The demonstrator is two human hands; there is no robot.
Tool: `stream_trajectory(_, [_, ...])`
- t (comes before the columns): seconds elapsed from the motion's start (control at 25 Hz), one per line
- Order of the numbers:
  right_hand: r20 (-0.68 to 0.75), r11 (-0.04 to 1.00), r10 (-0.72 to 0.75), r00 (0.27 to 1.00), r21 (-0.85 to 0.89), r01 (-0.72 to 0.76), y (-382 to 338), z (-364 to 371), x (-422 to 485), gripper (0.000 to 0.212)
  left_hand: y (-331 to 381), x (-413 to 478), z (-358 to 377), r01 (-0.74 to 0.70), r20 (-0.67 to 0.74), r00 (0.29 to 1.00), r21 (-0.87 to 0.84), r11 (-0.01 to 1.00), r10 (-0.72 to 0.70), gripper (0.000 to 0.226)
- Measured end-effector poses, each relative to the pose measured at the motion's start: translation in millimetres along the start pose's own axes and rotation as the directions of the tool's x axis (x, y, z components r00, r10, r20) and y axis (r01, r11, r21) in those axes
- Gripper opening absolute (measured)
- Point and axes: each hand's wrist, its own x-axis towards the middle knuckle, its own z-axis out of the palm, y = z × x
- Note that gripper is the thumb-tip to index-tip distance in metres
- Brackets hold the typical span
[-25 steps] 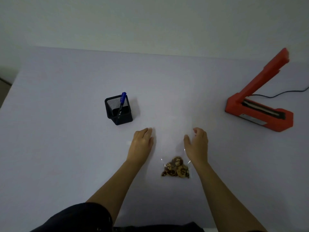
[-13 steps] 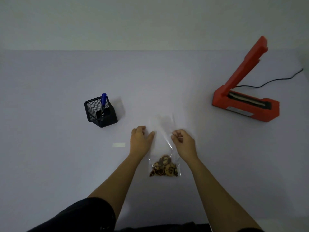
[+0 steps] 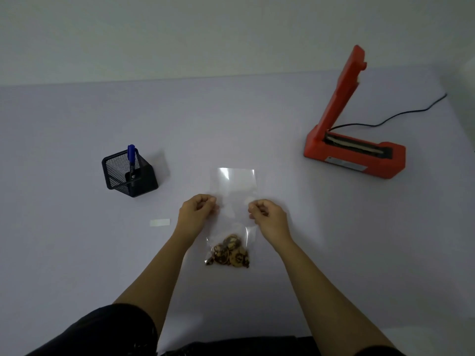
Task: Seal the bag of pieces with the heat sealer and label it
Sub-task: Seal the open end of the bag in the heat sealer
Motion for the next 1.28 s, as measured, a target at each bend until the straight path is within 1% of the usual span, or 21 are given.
stream_trajectory(0.12, [0.037,0.999,0.017,0.999,0.034,-0.018,1,-7,0,0.008,1,-4,3,0.003,0.008,1.0,-0.076,0.997,-0.003,0.012])
stream_trajectory(0.24, [0.018,0.994,0.052,0.998,0.094,-0.053,3,-18,-1,0.007,5,-4,15,0.025,0.031,0.999,-0.109,0.994,-0.022,0.012])
stream_trajectory(0.36, [-0.034,0.992,0.067,0.997,0.112,-0.063,12,-44,-3,0.009,15,-5,41,0.021,0.085,0.996,-0.089,0.996,-0.014,0.011])
stream_trajectory(0.56, [-0.134,0.989,0.095,0.986,0.126,-0.078,28,-112,1,0.008,38,-6,106,0.001,0.199,0.98,-0.046,0.999,0.008,0.01])
stream_trajectory(0.88, [-0.244,0.992,0.086,0.966,0.113,-0.06,39,-215,20,0.008,81,4,207,-0.046,0.332,0.942,-0.001,0.999,0.044,0.012])
stream_trajectory(1.0, [-0.27,0.985,0.105,0.957,0.159,-0.063,39,-239,33,0.01,97,10,234,-0.051,0.335,0.941,0.003,0.999,0.047,0.015])
stream_trajectory(1.16, [-0.298,0.98,0.088,0.95,0.199,-0.029,27,-252,48,0.021,110,18,251,-0.043,0.271,0.961,-0.029,0.999,0.049,0.02])
stream_trajectory(1.28, [-0.293,0.969,0.118,0.949,0.243,-0.045,20,-258,55,0.016,112,21,257,-0.035,0.241,0.969,-0.043,0.998,0.044,0.022])
